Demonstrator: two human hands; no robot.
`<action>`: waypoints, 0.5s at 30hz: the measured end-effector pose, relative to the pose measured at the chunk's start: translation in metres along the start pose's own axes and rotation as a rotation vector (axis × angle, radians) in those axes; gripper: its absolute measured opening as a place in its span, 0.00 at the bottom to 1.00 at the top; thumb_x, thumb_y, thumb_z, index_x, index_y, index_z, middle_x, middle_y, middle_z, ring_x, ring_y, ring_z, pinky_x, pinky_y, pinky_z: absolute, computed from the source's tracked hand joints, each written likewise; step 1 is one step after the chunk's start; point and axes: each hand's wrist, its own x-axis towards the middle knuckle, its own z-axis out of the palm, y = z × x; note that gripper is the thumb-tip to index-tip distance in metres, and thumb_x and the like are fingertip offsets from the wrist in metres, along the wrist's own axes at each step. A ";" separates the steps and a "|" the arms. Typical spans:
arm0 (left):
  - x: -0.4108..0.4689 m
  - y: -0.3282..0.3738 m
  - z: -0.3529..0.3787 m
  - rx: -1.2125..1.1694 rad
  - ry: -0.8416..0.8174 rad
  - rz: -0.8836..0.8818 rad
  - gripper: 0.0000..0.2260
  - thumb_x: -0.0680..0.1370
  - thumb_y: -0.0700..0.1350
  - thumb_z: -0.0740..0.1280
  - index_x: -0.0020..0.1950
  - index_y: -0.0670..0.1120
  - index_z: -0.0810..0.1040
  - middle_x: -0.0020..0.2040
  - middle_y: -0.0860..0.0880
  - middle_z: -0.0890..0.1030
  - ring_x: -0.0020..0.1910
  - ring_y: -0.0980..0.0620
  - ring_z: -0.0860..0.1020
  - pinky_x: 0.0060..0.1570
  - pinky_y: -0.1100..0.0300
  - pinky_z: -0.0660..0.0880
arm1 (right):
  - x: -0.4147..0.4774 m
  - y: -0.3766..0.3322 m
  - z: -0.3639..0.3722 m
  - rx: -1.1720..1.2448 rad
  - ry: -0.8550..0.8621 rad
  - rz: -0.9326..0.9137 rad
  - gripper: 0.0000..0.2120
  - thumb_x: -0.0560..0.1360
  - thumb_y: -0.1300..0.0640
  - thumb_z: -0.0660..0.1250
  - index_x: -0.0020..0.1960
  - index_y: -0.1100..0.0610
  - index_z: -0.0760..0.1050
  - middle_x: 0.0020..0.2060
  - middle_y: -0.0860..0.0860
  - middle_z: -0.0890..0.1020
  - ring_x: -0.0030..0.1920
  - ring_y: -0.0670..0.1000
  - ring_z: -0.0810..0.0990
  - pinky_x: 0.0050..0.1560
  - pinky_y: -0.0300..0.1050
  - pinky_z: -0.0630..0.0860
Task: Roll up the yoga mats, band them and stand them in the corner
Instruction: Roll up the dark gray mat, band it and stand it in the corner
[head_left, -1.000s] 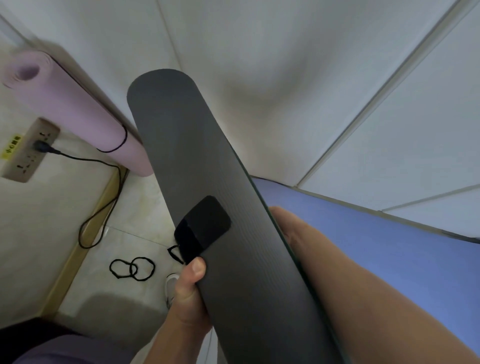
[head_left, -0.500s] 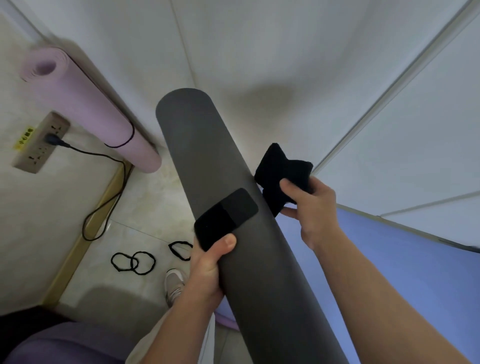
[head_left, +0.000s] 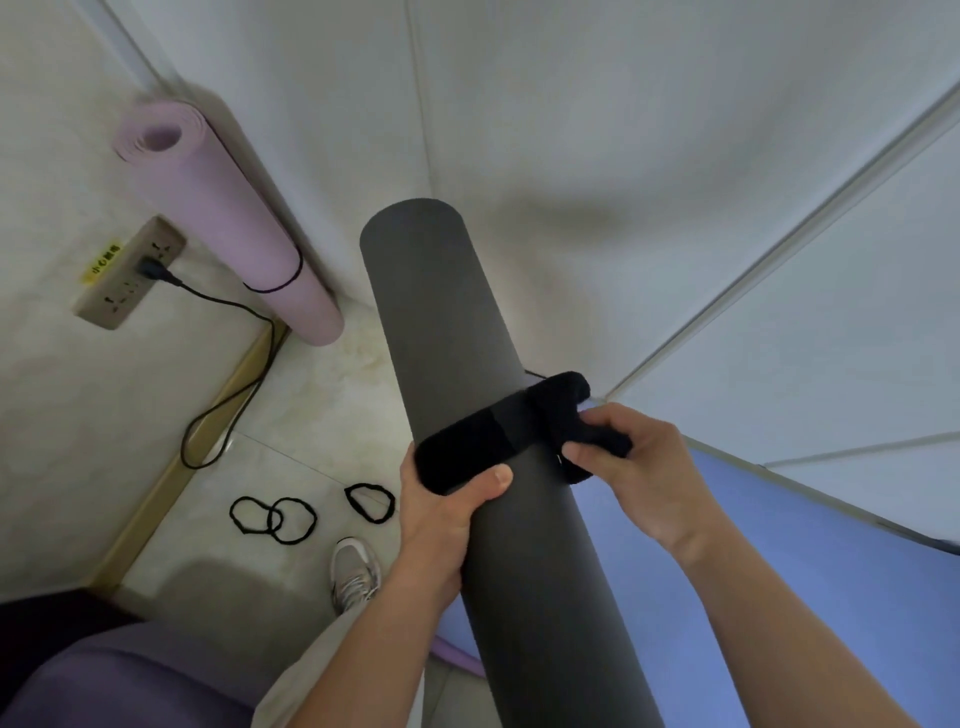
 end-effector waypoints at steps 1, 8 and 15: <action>0.001 -0.001 0.001 -0.017 0.007 -0.012 0.38 0.56 0.45 0.82 0.63 0.55 0.73 0.57 0.49 0.81 0.52 0.50 0.83 0.42 0.60 0.81 | 0.000 0.000 0.002 -0.006 -0.015 0.008 0.06 0.76 0.61 0.73 0.46 0.51 0.81 0.38 0.49 0.85 0.41 0.47 0.83 0.46 0.38 0.78; -0.009 -0.017 -0.005 0.037 0.000 -0.013 0.38 0.60 0.41 0.82 0.67 0.55 0.71 0.57 0.50 0.80 0.54 0.49 0.81 0.43 0.57 0.81 | 0.008 -0.007 0.003 -0.284 -0.159 -0.013 0.22 0.81 0.62 0.62 0.67 0.38 0.69 0.44 0.46 0.84 0.40 0.45 0.80 0.45 0.43 0.76; -0.016 -0.029 -0.003 0.152 -0.021 0.075 0.46 0.56 0.46 0.84 0.70 0.59 0.68 0.58 0.55 0.81 0.57 0.52 0.81 0.54 0.47 0.82 | 0.013 -0.023 0.014 -0.759 -0.384 -0.091 0.24 0.82 0.49 0.60 0.76 0.38 0.59 0.56 0.48 0.77 0.58 0.52 0.75 0.59 0.46 0.71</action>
